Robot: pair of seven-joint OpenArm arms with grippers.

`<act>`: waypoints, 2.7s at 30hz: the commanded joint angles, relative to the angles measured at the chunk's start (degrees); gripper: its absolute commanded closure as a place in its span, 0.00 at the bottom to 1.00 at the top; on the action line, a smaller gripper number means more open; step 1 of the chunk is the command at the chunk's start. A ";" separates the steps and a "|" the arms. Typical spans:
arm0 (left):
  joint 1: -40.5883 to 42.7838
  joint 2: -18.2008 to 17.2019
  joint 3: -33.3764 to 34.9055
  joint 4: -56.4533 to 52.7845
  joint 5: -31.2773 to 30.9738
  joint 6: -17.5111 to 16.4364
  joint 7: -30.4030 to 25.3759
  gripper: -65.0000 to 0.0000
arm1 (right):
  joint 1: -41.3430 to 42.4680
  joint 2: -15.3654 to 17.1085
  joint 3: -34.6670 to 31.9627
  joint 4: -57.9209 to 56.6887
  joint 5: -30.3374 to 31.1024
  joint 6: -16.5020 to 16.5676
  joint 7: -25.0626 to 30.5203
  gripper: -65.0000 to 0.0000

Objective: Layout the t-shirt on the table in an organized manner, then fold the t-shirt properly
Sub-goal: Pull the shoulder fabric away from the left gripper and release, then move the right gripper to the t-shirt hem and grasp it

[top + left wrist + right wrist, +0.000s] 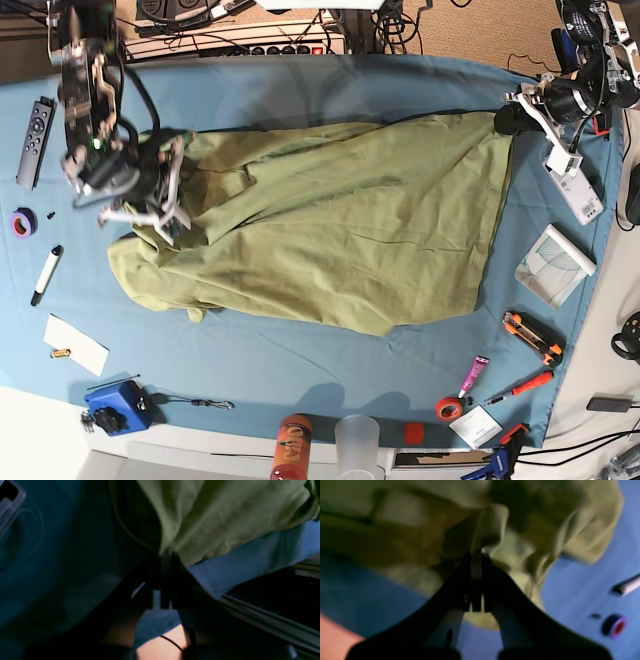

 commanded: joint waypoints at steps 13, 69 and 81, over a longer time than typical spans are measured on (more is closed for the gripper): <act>-0.26 -0.79 -0.35 0.92 -1.27 -0.26 -0.46 1.00 | -30.08 0.83 24.74 16.41 12.20 4.33 -2.42 1.00; -0.28 -0.79 -0.35 0.92 -1.27 -0.26 -1.40 1.00 | 7.61 6.12 39.10 -21.73 14.60 4.98 8.26 0.70; -0.31 -0.33 -0.33 0.92 -1.27 -0.26 -2.40 0.73 | 11.02 6.08 35.76 -26.14 9.16 3.21 14.49 0.53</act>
